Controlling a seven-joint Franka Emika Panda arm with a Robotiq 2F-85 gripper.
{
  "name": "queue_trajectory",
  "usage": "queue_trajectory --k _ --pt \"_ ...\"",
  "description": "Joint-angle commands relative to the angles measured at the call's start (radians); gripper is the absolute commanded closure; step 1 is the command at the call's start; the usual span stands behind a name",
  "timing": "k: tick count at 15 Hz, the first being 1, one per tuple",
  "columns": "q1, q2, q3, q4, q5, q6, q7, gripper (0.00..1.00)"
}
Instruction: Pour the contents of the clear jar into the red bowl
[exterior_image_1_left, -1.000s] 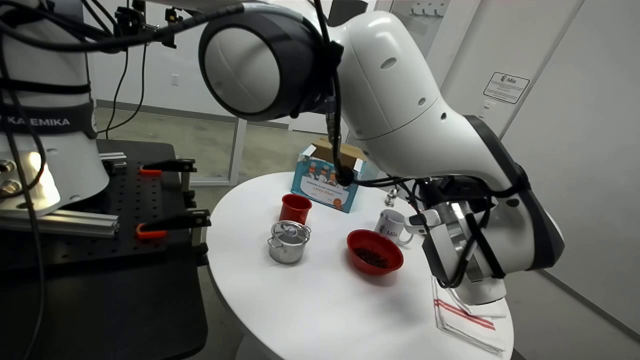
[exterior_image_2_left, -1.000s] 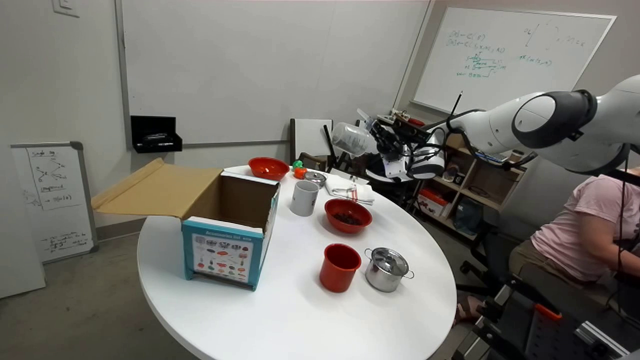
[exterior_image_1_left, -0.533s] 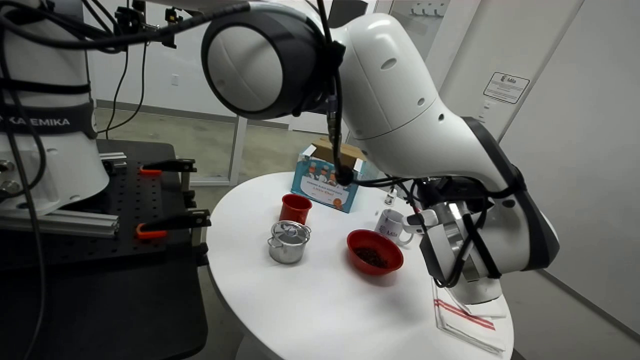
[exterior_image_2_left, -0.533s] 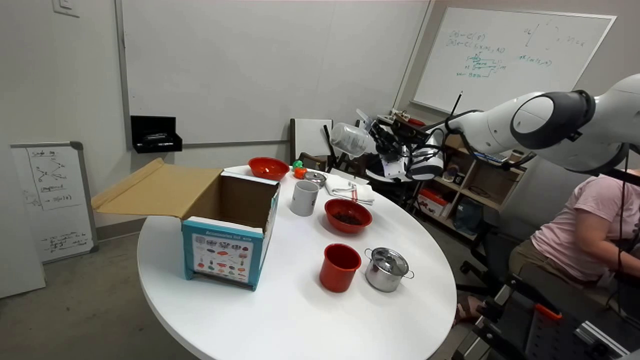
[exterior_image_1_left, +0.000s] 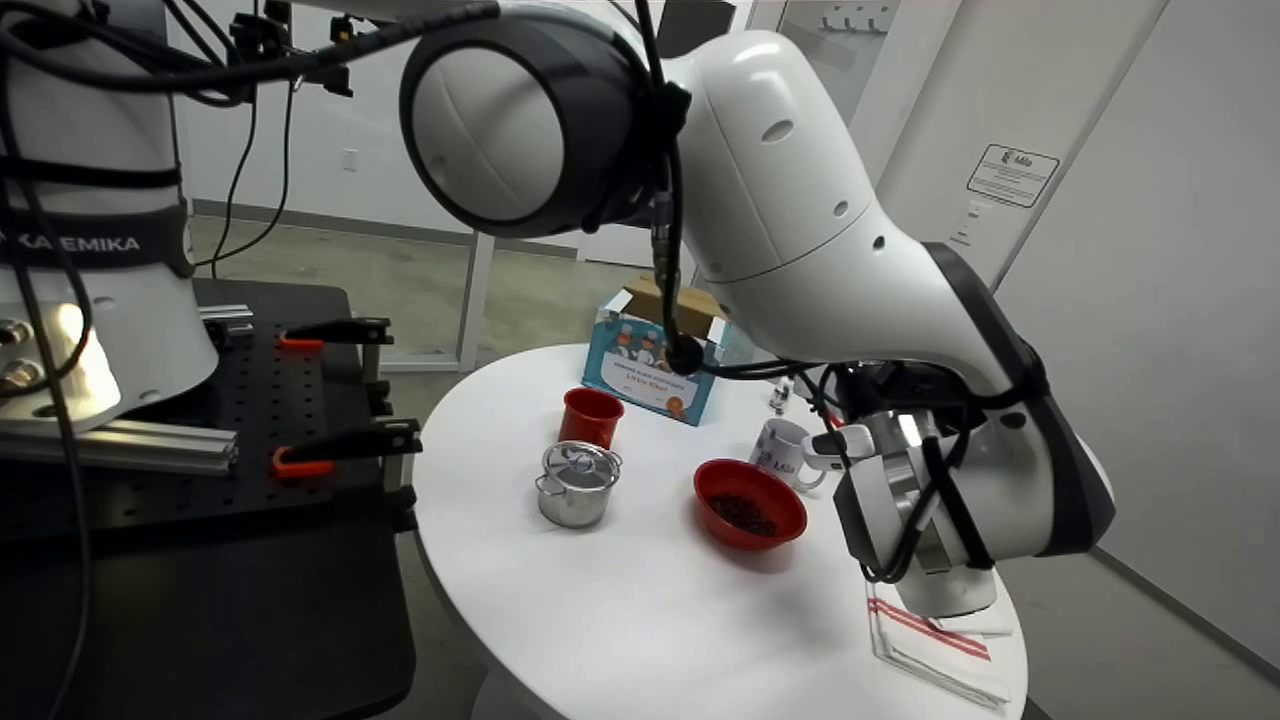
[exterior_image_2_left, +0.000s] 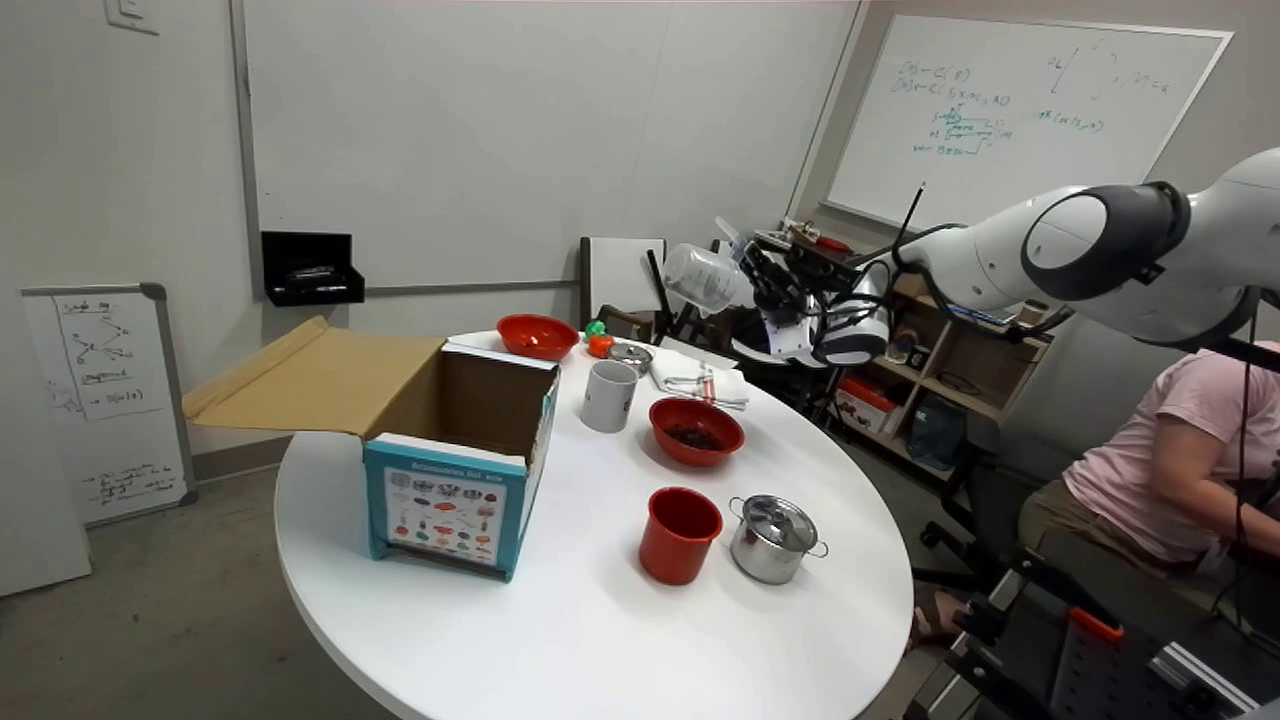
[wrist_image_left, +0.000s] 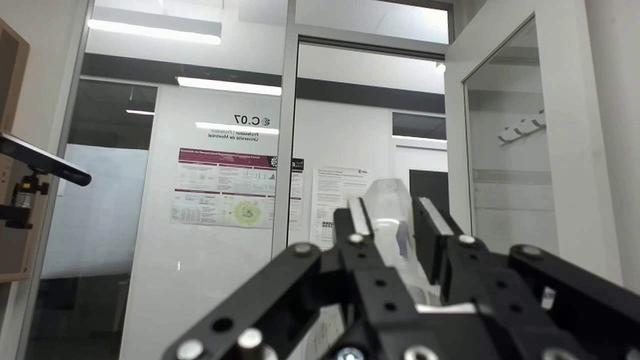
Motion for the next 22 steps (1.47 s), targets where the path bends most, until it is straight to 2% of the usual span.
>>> queue_trajectory --k 1,22 --pt "0.0 -0.007 -0.013 -0.024 0.046 -0.032 0.004 0.93" --pt "-0.01 -0.007 -0.022 -0.111 0.157 -0.071 -0.009 0.93"
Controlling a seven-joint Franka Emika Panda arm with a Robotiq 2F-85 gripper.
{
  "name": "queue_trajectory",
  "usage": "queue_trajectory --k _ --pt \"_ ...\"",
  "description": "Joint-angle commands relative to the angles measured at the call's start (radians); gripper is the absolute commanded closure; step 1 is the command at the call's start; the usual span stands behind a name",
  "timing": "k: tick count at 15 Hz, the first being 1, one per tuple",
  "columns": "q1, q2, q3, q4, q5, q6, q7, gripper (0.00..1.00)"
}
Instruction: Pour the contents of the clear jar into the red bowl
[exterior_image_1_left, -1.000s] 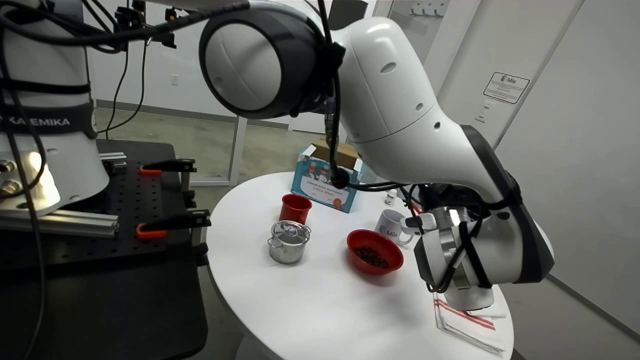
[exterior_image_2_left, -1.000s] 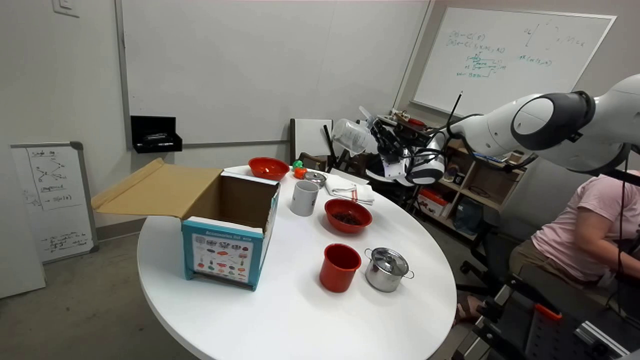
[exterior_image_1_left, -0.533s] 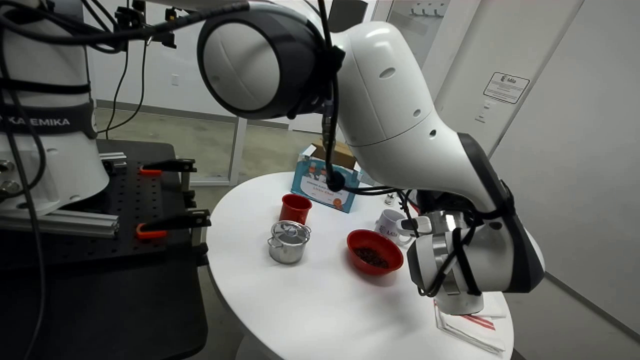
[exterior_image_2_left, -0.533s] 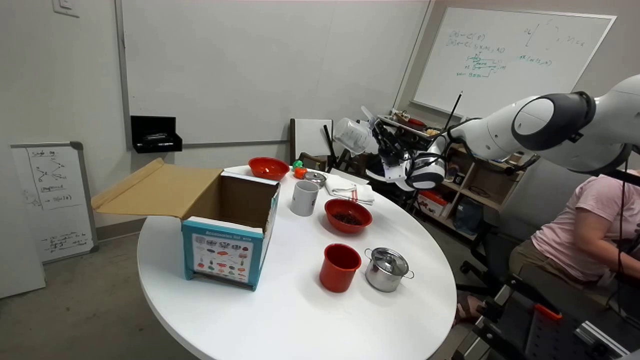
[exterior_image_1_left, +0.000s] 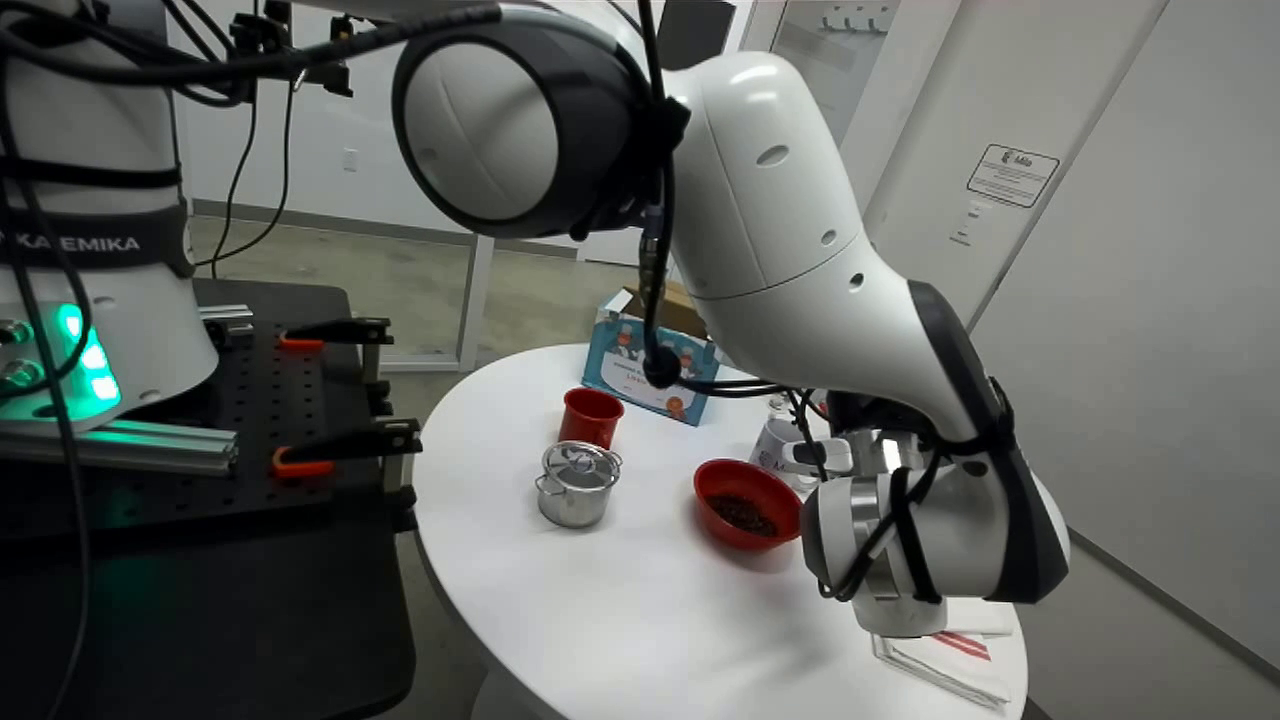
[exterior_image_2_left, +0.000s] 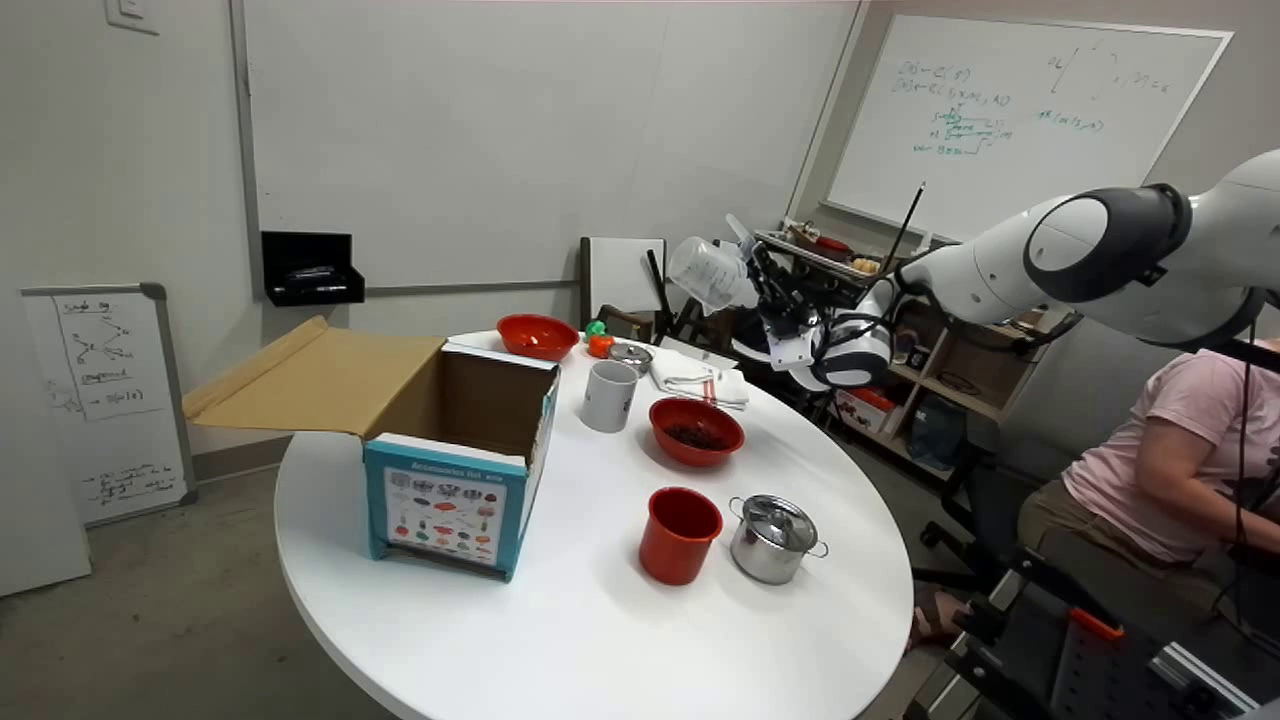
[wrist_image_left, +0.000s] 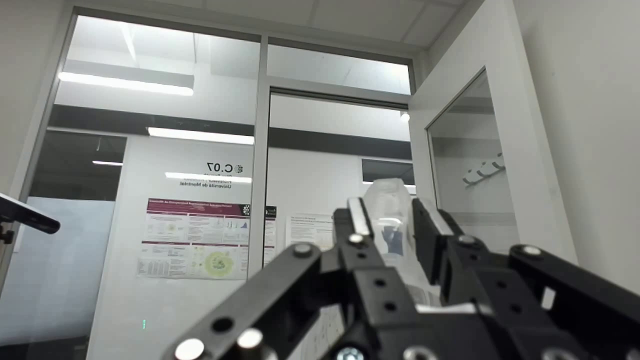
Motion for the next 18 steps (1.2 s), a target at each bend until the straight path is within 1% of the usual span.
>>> queue_trajectory --k 1,6,13,15,17,18 --pt "0.003 -0.009 -0.004 -0.01 0.048 -0.031 0.009 0.93" --pt "0.005 -0.01 0.002 -0.014 0.091 -0.042 0.004 0.93" --pt "0.005 0.0 -0.028 -0.058 0.079 -0.091 -0.032 0.93" --pt "0.027 -0.007 -0.058 -0.045 0.061 -0.067 -0.019 0.93" --pt "0.064 -0.013 -0.104 -0.018 0.019 -0.042 -0.024 0.93" --pt "0.084 -0.024 -0.13 -0.023 -0.01 -0.035 -0.038 0.93"
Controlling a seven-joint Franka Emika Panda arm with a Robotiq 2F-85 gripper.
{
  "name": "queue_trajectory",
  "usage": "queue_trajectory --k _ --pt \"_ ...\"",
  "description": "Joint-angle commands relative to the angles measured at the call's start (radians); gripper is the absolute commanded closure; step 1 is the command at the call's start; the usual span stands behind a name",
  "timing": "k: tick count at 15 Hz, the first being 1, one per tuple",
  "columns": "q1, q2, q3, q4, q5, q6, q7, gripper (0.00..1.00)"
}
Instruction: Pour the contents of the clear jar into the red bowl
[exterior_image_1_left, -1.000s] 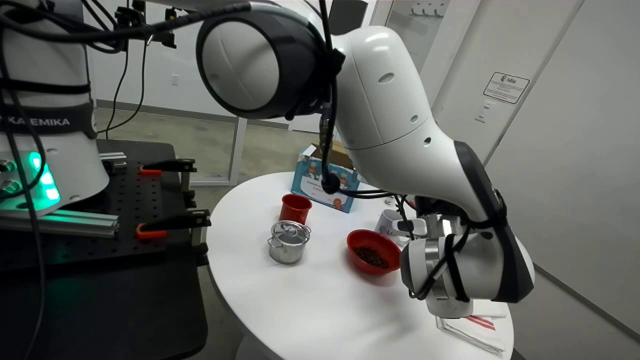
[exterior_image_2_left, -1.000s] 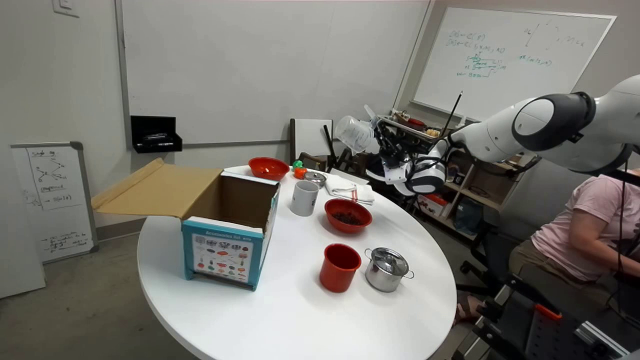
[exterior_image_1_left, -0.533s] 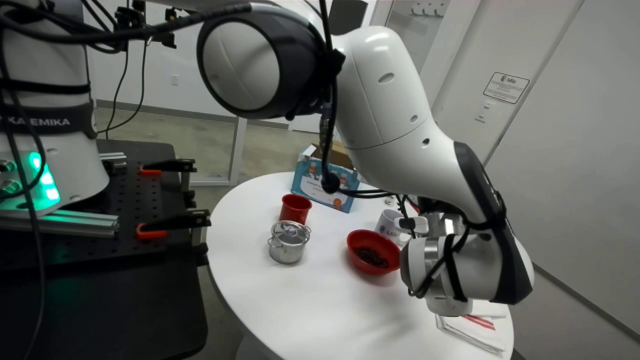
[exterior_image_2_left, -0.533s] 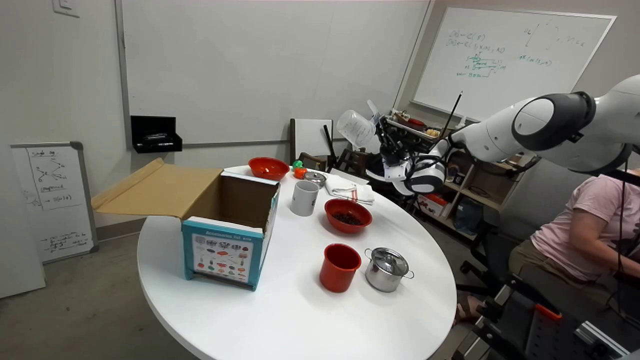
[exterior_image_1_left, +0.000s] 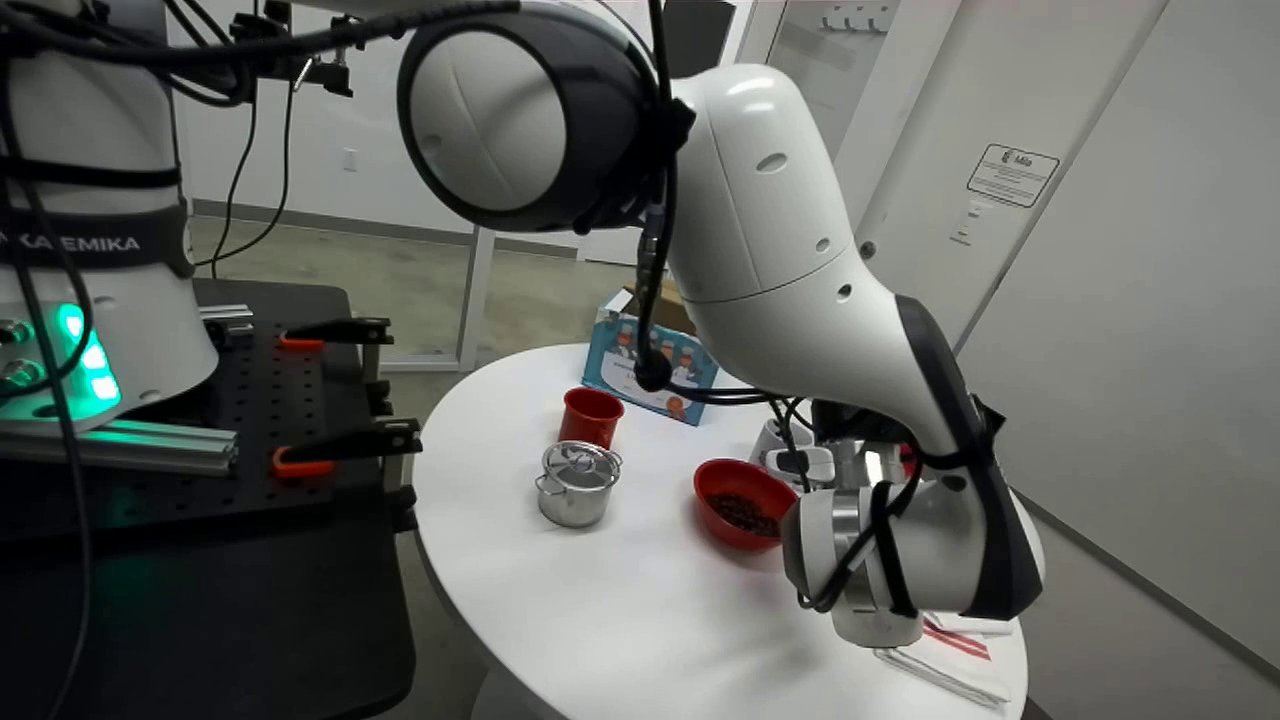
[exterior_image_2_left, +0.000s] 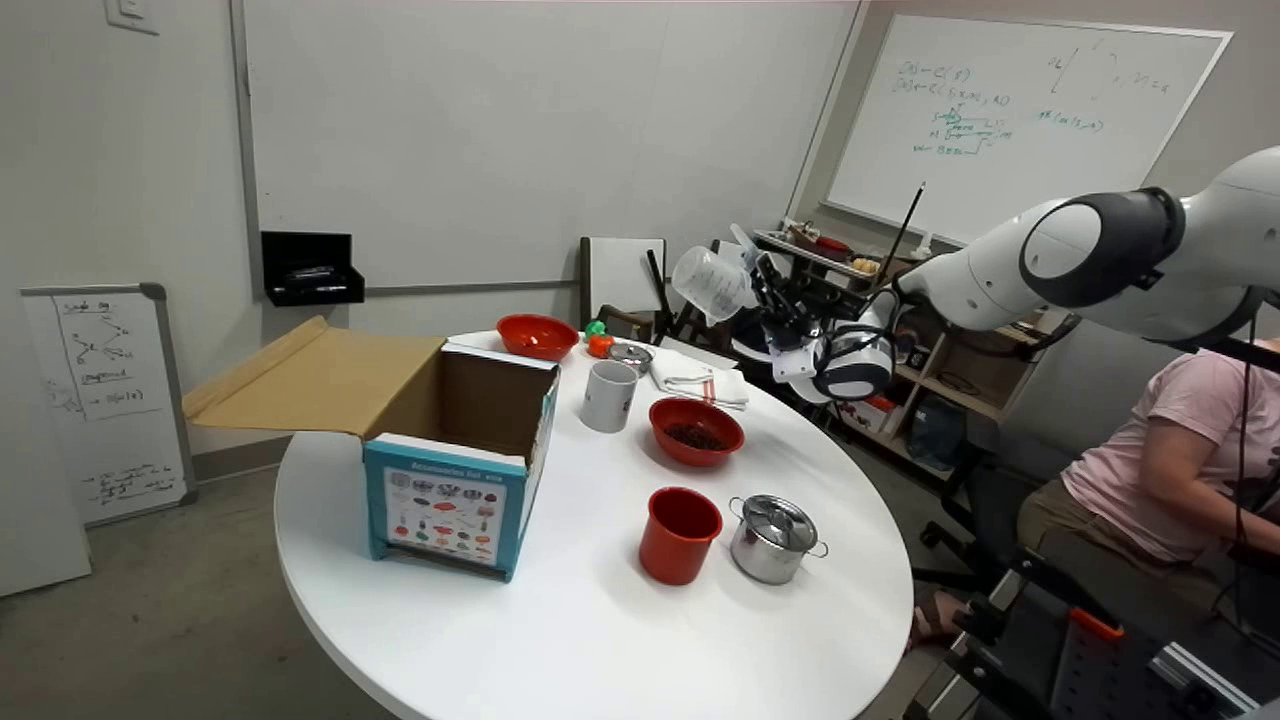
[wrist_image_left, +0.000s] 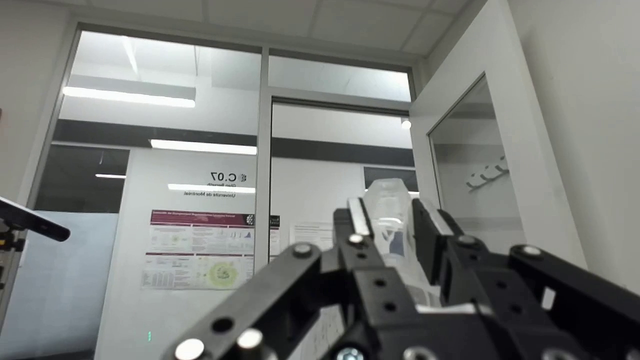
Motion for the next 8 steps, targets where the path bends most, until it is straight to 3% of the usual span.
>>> queue_trajectory --k 1,8 --pt "0.081 -0.039 -0.082 0.021 -0.073 0.036 -0.022 0.93" --pt "0.227 -0.202 -0.14 0.021 -0.173 0.168 0.022 0.93"
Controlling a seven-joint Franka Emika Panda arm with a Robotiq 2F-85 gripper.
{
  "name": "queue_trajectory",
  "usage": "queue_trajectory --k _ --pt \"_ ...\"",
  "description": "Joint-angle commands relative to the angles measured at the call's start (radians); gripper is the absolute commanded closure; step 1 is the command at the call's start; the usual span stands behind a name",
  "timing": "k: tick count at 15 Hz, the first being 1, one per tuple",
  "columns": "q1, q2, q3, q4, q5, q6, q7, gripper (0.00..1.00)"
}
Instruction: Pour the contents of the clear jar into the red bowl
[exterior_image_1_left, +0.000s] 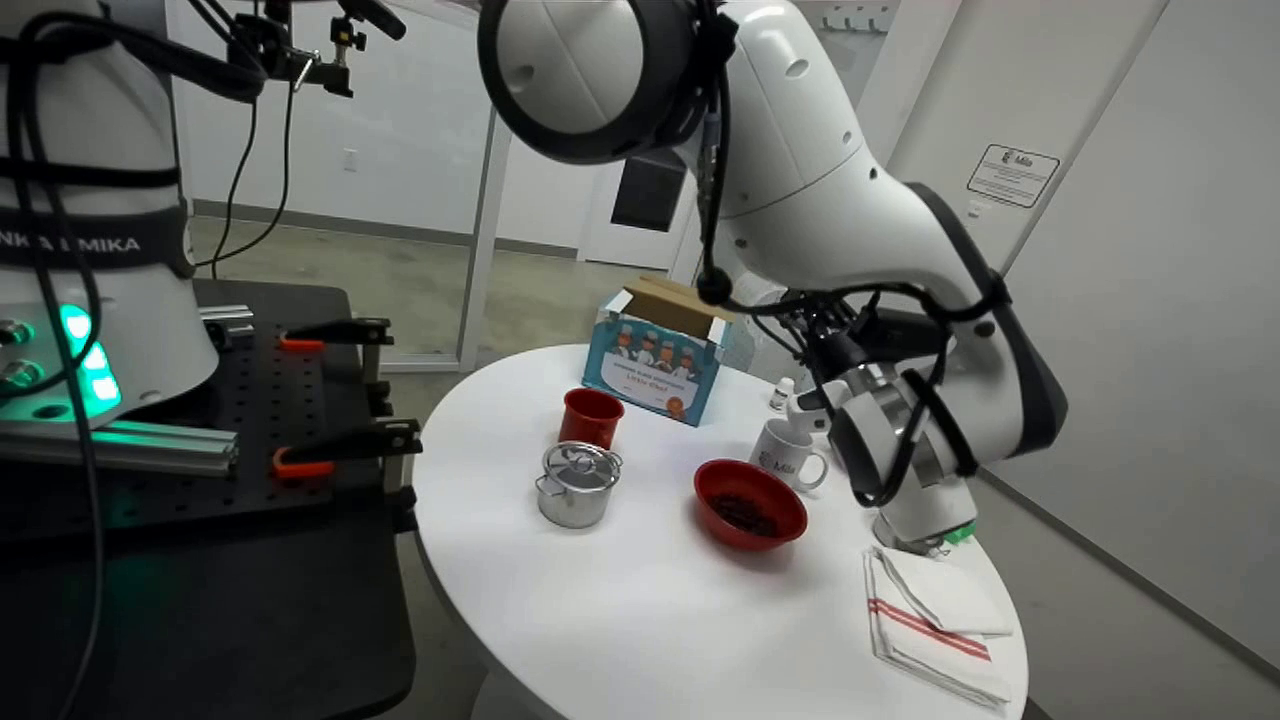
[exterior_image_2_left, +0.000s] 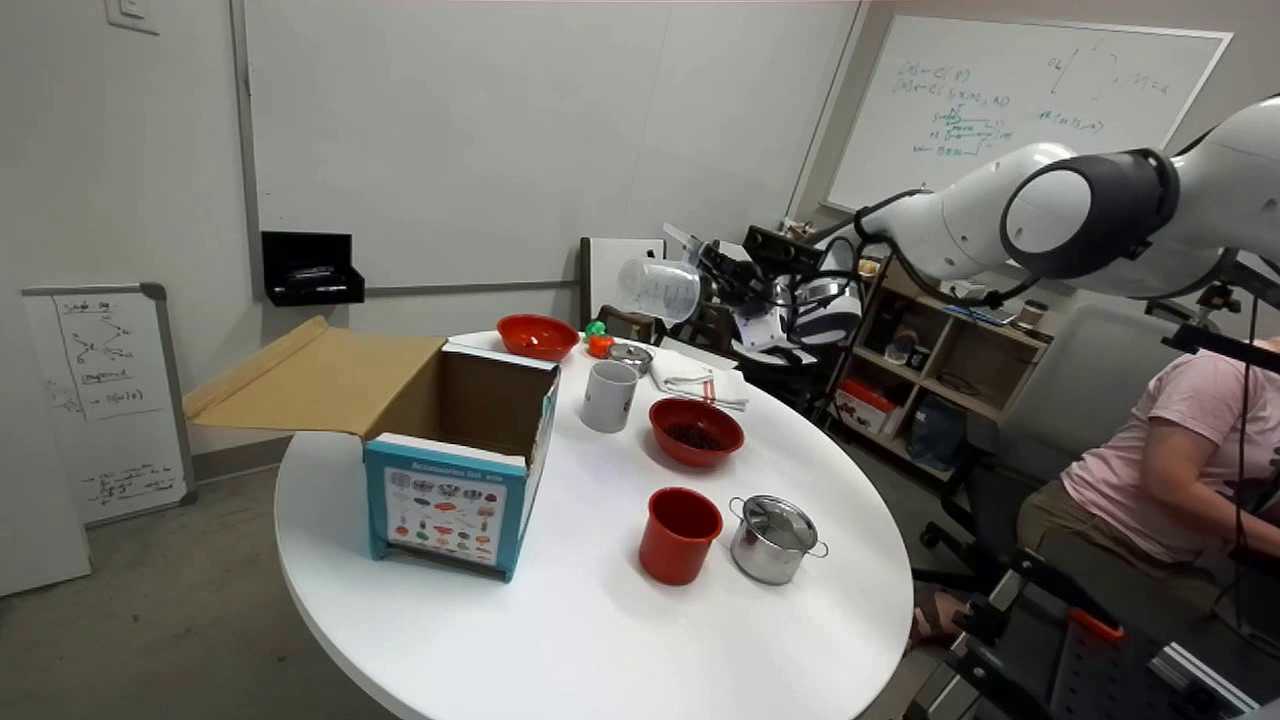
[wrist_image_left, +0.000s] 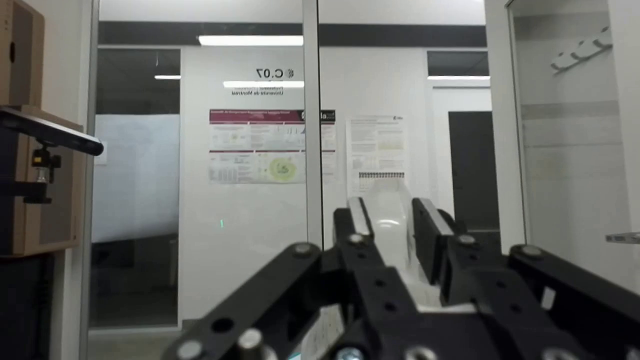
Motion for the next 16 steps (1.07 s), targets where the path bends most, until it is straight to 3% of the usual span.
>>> queue_trajectory --k 1,7,16 --pt "0.071 -0.139 -0.057 -0.039 -0.072 0.068 0.013 0.93" --pt "0.16 -0.307 -0.17 -0.08 -0.211 0.166 -0.011 0.93" --pt "0.298 -0.464 -0.363 -0.178 -0.45 0.387 -0.017 0.93"
